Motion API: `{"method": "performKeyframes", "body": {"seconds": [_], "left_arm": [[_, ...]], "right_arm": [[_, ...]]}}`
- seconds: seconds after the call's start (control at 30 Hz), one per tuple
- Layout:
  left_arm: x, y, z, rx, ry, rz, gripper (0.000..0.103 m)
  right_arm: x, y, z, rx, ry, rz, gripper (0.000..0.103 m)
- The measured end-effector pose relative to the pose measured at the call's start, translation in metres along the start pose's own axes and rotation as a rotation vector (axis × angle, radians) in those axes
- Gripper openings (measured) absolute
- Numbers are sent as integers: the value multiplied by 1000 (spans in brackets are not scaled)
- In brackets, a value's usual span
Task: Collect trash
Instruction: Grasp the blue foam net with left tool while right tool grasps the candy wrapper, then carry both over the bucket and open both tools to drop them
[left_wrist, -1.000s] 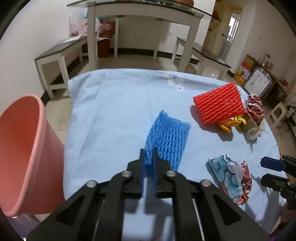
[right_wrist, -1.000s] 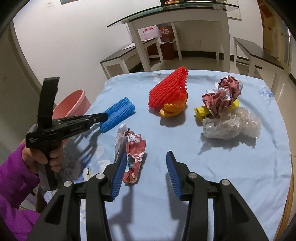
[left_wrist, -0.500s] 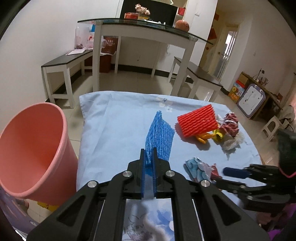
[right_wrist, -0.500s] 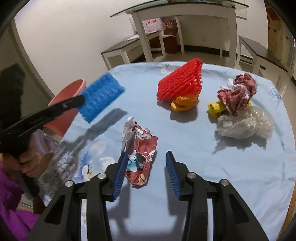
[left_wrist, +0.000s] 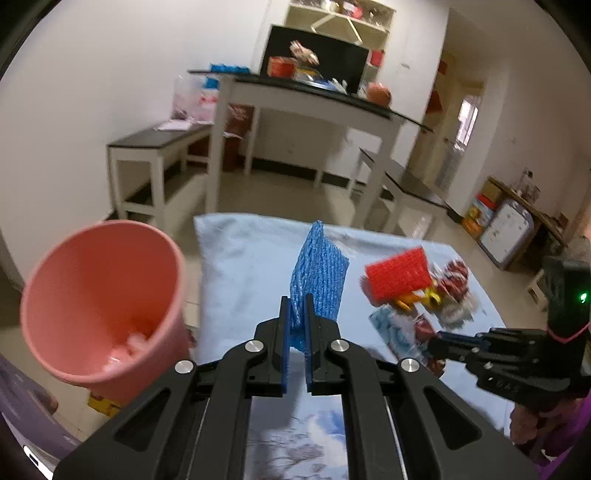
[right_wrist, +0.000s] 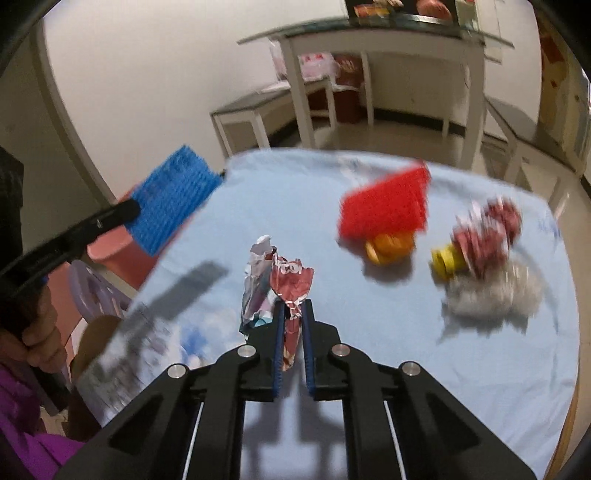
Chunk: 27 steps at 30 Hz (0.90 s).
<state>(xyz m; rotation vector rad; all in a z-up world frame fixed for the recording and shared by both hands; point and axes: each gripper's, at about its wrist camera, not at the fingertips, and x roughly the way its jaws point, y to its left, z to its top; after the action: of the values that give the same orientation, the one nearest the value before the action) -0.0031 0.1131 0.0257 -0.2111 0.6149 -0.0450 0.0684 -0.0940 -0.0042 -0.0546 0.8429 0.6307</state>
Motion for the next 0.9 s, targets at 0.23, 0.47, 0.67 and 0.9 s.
{"method": "performKeyframes", "body": {"seconds": [0.23, 0.47, 0.67, 0.9], "left_arm": [[-40, 42, 10, -43, -95, 124, 5], [-61, 92, 9, -128, -124, 247, 5], [-63, 122, 2, -166, -101, 319, 5], [-55, 143, -7, -202, -70, 337, 6]], "right_arm": [[4, 51, 54, -92, -73, 89, 8], [30, 112, 94, -173, -91, 169, 8], [69, 159, 117, -210, -64, 199, 9], [111, 189, 116, -219, -8, 210, 11]]}}
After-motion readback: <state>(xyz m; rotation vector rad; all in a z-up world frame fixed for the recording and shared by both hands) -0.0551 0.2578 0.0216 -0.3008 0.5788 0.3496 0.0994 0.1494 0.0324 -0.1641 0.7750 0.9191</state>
